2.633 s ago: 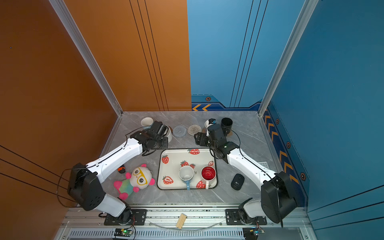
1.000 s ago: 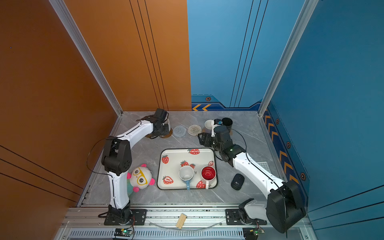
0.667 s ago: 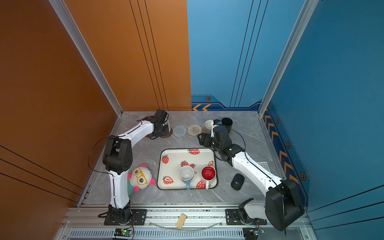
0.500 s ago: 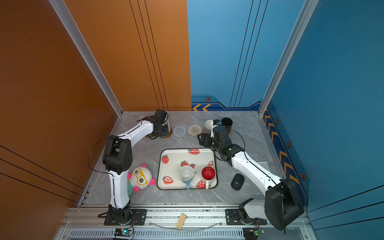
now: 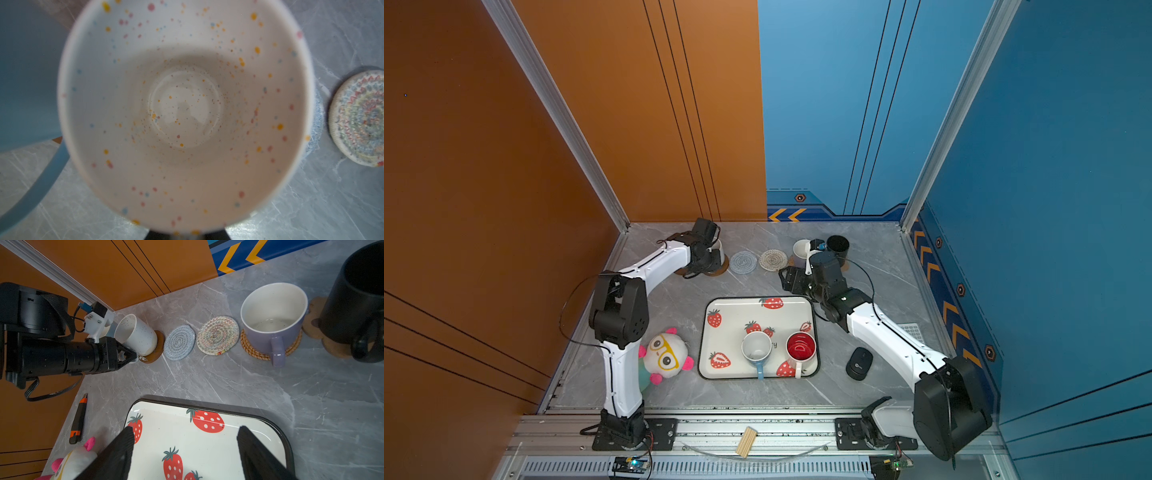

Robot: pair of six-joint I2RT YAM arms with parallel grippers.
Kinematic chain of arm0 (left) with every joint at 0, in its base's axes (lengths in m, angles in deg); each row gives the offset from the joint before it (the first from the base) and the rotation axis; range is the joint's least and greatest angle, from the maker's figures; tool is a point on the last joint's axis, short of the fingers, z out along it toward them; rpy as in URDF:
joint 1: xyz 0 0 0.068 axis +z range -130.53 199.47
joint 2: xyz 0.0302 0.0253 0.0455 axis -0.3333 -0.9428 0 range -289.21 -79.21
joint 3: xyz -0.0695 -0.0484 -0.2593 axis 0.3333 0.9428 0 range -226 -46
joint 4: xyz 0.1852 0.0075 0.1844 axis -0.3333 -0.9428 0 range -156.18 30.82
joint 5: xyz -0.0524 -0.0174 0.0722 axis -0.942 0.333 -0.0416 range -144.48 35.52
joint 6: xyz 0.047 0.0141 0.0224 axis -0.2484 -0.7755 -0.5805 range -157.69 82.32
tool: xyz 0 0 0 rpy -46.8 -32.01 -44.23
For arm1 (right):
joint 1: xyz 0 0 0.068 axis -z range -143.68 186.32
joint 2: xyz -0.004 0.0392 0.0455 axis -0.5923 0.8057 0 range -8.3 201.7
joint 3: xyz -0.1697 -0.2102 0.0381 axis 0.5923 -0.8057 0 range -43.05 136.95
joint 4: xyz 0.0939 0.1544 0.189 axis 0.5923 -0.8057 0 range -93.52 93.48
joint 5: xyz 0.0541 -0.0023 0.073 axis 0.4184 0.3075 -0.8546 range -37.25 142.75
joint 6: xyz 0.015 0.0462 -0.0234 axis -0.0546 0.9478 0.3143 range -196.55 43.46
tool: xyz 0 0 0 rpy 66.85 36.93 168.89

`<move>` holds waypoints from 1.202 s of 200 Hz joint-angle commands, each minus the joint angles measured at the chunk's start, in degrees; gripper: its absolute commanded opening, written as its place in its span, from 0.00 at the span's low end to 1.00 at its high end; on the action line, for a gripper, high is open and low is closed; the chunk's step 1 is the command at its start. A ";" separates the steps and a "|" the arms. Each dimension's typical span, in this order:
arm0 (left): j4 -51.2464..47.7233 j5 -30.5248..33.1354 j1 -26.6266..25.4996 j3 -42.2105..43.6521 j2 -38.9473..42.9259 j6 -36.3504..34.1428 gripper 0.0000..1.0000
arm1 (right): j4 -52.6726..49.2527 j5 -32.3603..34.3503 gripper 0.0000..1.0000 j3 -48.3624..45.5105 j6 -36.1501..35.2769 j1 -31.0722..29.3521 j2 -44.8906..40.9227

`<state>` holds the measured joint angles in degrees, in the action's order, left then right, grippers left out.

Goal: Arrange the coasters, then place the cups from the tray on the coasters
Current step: 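Lower the speckled white mug onto the wooden coaster and open the left gripper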

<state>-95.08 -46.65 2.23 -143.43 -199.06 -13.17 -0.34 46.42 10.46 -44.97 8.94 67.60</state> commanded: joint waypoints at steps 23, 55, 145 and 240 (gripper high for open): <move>2.85 -0.77 0.39 -0.25 1.27 0.54 0.28 | 1.09 -0.53 0.77 0.98 0.33 -0.31 -0.05; 2.83 -0.28 0.10 0.95 3.13 0.36 0.33 | 1.07 -0.53 0.77 1.00 0.27 -0.35 -0.21; 9.28 8.81 -6.27 14.50 24.24 -0.78 0.38 | 0.15 0.44 0.77 1.40 0.34 -1.32 -0.78; 26.30 17.52 -24.66 33.45 43.56 -3.40 0.50 | -13.44 6.89 0.77 7.31 -3.02 -5.51 -4.13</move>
<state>-76.74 -28.96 -20.45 -114.32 -157.95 -14.35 -5.76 50.03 14.77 -45.65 4.16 67.03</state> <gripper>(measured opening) 0.488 0.770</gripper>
